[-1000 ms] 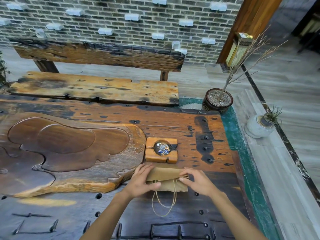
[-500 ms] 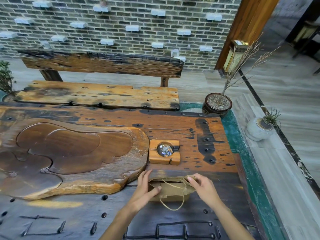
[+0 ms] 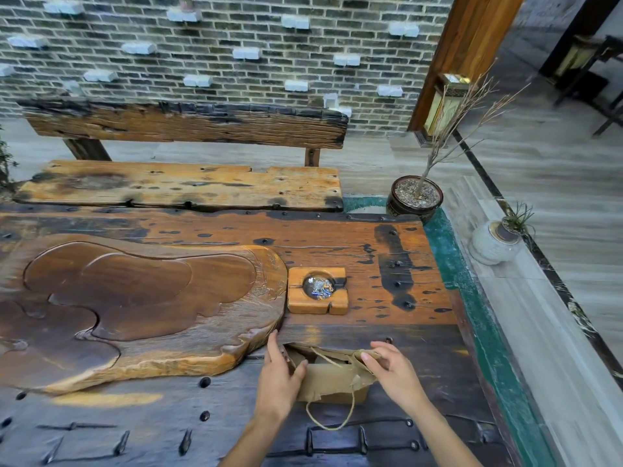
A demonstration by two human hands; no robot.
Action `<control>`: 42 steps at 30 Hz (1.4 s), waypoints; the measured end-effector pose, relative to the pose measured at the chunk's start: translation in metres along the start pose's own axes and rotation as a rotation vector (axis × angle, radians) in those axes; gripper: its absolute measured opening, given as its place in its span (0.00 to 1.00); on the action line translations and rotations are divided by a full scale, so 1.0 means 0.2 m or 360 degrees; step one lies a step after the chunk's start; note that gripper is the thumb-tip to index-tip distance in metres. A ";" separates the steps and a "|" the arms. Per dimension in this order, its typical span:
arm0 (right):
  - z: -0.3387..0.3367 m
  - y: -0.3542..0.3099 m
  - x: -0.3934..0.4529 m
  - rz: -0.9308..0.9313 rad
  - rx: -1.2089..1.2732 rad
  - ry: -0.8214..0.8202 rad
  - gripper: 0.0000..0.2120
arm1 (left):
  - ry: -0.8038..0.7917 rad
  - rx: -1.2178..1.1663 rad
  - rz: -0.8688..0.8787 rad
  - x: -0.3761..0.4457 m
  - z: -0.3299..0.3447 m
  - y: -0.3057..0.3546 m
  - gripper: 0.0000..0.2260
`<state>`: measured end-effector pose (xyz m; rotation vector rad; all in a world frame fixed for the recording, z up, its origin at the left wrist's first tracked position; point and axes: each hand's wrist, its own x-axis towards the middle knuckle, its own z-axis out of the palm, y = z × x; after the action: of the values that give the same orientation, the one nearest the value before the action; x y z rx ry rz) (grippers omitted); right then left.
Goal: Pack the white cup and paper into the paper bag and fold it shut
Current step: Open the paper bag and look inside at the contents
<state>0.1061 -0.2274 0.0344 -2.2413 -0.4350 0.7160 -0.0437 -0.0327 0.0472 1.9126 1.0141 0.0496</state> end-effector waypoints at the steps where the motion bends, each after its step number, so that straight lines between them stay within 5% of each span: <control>1: 0.00 0.00 0.00 0.0018 0.0003 -0.0005 0.16 | -0.0001 0.0029 -0.0015 0.00 0.00 -0.01 0.38; 7: 0.01 -0.02 -0.04 0.0034 0.0096 0.0030 0.09 | -0.0005 0.0294 0.0077 0.00 -0.02 -0.04 0.22; 15: 0.01 -0.08 -0.19 0.0091 0.0046 0.0216 0.17 | -0.0017 0.0288 0.0181 0.05 -0.07 -0.01 0.21; 20: -0.03 -0.13 -0.34 -0.0079 -0.0060 0.0432 0.05 | -0.0052 0.0250 0.0157 0.07 -0.06 -0.02 0.23; 26: -0.01 -0.21 -0.38 -0.0172 -0.0385 -0.0314 0.14 | -0.0104 0.0272 0.0140 0.10 -0.05 -0.02 0.24; 30: 0.06 -0.26 -0.27 -0.0395 -0.0663 -0.0578 0.25 | -0.0139 0.0304 0.0148 0.09 -0.04 -0.02 0.25; 34: 0.12 -0.32 -0.13 -0.0382 -0.0859 -0.0630 0.30 | -0.0143 0.0300 0.0174 0.09 -0.05 -0.01 0.26; 42: 0.16 -0.29 0.07 -0.0144 -0.1240 -0.0500 0.21 | -0.0126 0.0221 0.0207 0.07 -0.07 0.02 0.20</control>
<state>0.0931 -0.1638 0.0534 -2.7926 -1.1180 0.9702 -0.0376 -0.0145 0.0535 2.0883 0.8584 -0.0226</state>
